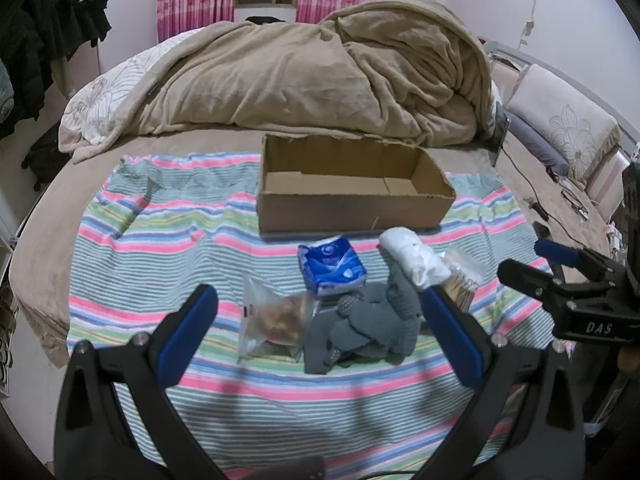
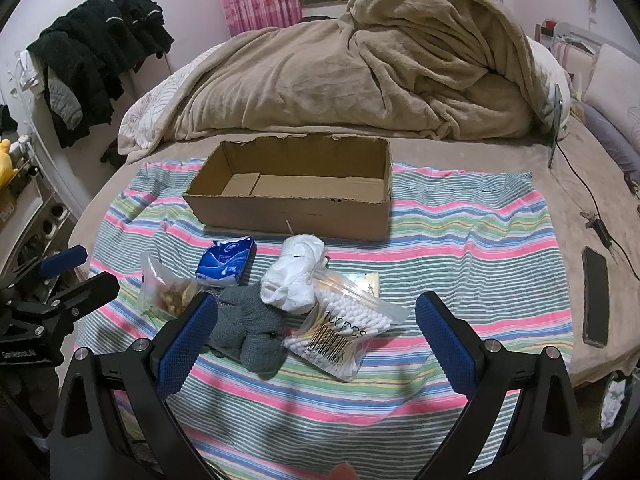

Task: Organize objects

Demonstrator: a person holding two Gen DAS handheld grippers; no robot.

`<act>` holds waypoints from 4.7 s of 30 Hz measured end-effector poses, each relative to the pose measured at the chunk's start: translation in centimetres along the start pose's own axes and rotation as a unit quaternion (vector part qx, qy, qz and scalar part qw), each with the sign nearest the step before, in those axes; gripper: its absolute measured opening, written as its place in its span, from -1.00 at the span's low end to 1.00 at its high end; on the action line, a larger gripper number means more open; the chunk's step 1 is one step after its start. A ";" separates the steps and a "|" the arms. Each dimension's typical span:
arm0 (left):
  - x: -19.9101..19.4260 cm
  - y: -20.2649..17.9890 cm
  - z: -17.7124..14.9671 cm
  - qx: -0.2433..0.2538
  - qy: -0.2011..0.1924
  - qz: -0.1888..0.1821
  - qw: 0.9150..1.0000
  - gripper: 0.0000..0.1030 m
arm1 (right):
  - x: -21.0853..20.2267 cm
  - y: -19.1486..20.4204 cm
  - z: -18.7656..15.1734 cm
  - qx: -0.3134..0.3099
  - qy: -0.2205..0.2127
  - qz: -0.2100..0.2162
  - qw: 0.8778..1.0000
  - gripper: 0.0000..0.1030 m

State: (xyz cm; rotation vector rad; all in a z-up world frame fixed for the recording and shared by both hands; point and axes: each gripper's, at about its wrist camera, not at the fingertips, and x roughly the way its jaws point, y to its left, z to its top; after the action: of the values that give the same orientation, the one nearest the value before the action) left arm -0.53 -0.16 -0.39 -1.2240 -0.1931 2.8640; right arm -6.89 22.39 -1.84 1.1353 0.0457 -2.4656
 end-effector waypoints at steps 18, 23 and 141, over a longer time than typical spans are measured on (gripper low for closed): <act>-0.5 0.0 -0.3 0.003 -0.003 -0.001 1.000 0.99 | -0.4 0.1 -0.1 -0.002 -0.004 0.000 1.000 0.96; -0.9 -0.3 -0.5 0.009 -0.003 -0.011 1.000 0.99 | -0.6 0.1 -0.1 -0.003 -0.005 -0.003 1.000 0.96; 12.7 -1.2 9.9 0.018 -0.020 -0.111 0.993 0.01 | 9.2 -5.1 10.2 -0.025 -0.027 0.048 0.998 -0.11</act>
State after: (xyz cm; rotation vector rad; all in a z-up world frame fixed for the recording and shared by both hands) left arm -16.45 0.88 -2.57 -1.0662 -0.2587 2.6885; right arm -21.47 21.61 -2.51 1.0261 0.0359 -2.3962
